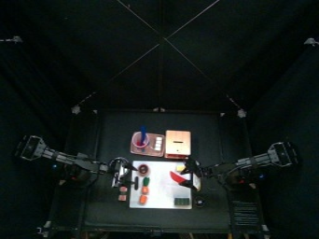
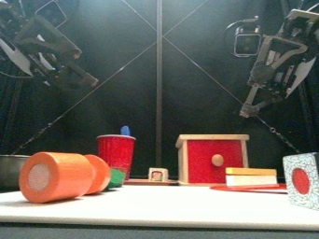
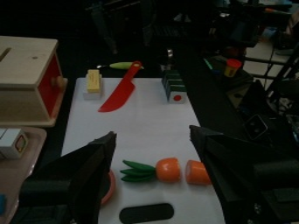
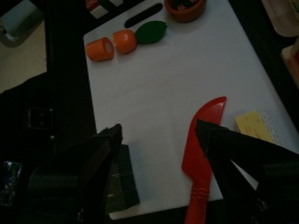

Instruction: Put the carrot top into the soy sauce container

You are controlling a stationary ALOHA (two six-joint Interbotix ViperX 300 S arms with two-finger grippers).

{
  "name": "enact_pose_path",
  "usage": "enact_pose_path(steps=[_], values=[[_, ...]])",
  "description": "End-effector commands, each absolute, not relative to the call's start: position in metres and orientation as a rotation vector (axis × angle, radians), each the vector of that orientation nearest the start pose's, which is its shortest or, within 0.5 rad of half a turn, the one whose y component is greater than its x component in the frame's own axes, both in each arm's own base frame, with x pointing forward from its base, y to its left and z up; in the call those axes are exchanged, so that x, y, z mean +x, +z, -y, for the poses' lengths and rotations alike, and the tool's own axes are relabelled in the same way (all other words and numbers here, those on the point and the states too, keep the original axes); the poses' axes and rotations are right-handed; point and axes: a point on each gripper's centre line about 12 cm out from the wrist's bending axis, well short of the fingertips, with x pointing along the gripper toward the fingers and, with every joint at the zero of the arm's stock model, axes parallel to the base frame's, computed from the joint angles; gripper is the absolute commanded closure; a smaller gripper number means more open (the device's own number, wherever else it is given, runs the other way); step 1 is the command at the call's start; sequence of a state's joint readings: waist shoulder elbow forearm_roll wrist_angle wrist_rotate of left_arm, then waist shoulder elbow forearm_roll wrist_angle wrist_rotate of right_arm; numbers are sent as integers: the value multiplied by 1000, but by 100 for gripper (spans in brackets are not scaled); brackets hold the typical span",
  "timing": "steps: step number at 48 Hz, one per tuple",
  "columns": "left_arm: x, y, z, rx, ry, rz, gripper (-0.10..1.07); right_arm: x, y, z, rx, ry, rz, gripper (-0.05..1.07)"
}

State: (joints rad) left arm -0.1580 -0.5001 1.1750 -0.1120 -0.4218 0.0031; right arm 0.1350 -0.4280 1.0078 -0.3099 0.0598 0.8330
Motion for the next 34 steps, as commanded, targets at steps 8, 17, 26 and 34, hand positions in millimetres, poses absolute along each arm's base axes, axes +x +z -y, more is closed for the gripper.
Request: enact_pose_path(steps=[8, 17, 26, 34], values=[[260, 210, 34, -86, -92, -232, -2, 282, 201, -32, 464, -59, -610, 6], [273, 222, 26, -325, 22, -236, -2, 284, 203, -30, 474, -67, -604, 6], [289, 216, 22, -750, 176, -392, -1, 284, 200, -30, 487, -74, -614, 6], [297, 197, 27, -984, 256, -514, -1, 283, 198, -29, 480, -75, -622, 6]])
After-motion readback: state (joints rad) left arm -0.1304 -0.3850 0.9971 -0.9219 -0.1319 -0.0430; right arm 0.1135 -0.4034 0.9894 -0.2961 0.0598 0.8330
